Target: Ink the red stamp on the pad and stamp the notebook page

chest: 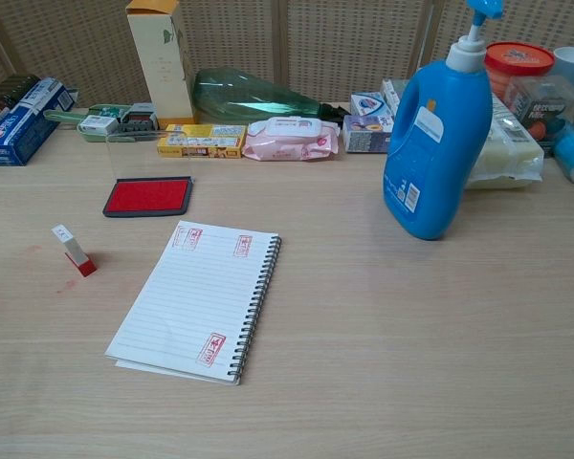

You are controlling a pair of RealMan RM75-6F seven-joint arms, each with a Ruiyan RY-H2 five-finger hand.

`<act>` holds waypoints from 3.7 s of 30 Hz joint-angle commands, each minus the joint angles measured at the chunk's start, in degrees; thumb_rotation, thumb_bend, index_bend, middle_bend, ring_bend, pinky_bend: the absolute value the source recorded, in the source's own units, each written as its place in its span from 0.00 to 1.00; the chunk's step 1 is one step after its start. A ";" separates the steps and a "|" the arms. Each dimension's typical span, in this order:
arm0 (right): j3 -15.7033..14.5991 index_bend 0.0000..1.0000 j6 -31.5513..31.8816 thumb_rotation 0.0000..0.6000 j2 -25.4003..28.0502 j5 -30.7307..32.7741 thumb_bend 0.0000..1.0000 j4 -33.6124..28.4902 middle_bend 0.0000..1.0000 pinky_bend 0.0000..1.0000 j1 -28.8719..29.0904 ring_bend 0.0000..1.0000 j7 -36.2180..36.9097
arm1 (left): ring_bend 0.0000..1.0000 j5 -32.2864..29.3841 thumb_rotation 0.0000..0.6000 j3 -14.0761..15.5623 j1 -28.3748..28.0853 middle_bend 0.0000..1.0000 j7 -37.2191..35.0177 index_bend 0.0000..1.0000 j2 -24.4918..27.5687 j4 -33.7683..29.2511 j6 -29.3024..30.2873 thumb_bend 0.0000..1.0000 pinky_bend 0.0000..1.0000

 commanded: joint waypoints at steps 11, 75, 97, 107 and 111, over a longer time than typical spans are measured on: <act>0.30 0.09 -1.00 0.97 0.03 1.02 0.00 -0.02 0.00 0.00 0.56 0.00 0.47 | 1.00 1.55 1.00 -5.16 -12.28 1.00 5.74 0.34 -8.48 9.00 -11.43 0.07 1.00; 0.70 0.09 -1.63 0.97 1.85 2.79 0.00 0.39 0.00 0.00 0.98 0.00 5.19 | 1.00 -13.29 1.00 -5.69 -26.84 1.00 24.77 0.43 -30.36 23.98 -24.55 0.30 1.00; 0.78 0.09 -1.77 0.97 1.99 2.90 0.00 0.47 0.00 0.00 1.10 0.00 5.61 | 1.00 -16.27 1.00 -5.57 -27.86 1.00 27.01 0.47 -32.37 25.62 -25.42 0.31 1.00; 0.82 0.09 -1.83 0.97 2.12 3.00 0.00 0.52 0.00 0.00 1.16 0.00 5.90 | 1.00 -17.30 1.00 -5.82 -28.44 1.00 27.01 0.47 -33.08 26.84 -25.77 0.31 1.00; 0.82 0.09 -1.91 0.97 2.15 3.08 0.00 0.50 0.00 0.00 1.18 0.00 5.96 | 1.00 -17.45 1.00 -5.79 -28.71 1.00 27.21 0.48 -33.37 27.06 -25.81 0.32 1.00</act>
